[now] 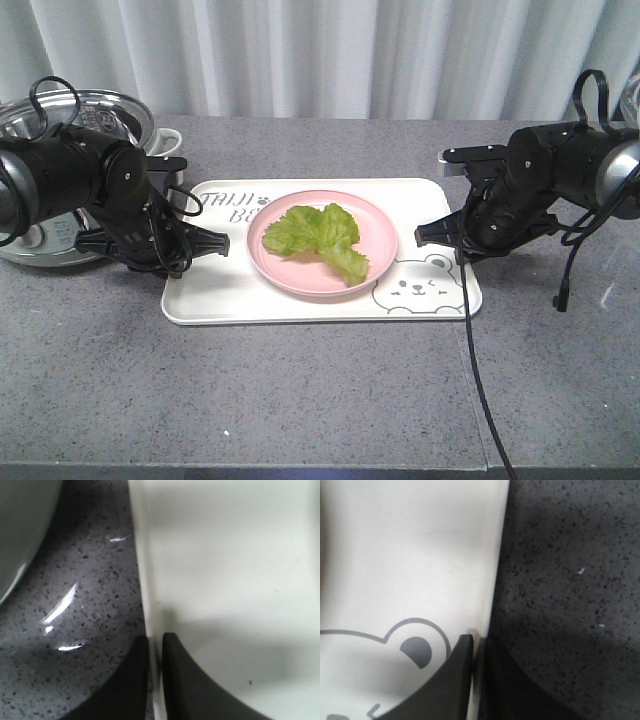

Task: Transfer vegetables to tray and serve
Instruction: 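Grip the tray's two short edges with both grippers and lift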

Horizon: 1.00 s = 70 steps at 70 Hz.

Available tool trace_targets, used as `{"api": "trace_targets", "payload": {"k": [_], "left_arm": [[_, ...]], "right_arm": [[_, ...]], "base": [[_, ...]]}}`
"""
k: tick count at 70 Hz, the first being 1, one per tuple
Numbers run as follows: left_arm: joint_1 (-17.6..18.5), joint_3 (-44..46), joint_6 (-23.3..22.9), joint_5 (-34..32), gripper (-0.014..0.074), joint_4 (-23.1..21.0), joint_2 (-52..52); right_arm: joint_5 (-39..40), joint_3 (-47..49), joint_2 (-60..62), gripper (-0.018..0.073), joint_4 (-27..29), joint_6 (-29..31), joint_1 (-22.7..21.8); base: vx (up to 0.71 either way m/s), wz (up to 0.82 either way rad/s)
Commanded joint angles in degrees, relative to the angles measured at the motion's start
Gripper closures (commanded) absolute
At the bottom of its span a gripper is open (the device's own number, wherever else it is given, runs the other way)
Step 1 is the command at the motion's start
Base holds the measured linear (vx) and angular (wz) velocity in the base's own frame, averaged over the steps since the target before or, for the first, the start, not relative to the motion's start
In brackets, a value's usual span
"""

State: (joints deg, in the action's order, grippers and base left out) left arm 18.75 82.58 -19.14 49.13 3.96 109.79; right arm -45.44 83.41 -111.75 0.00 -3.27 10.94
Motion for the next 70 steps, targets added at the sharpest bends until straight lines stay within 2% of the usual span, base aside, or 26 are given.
{"api": "trace_targets", "payload": {"k": [1,24,70], "left_arm": [[1.5,1.0,1.5,-0.7,0.0605,-4.7,-3.4],[1.5,1.0,3.9,2.2,0.0605,-6.1,-7.9],[1.5,1.0,4.4,4.7,0.0605,-6.3,-20.8]], "right_arm": [[-2.3,0.6,4.0,0.0564,1.1,1.3,0.5],[-5.8,0.6,10.2,0.0564,0.8,1.1,0.5],[-10.1,0.6,21.1,0.0564,0.6,-0.6,0.5]], "base": [[0.0,0.0],[0.0,0.0],[0.0,0.0]]}}
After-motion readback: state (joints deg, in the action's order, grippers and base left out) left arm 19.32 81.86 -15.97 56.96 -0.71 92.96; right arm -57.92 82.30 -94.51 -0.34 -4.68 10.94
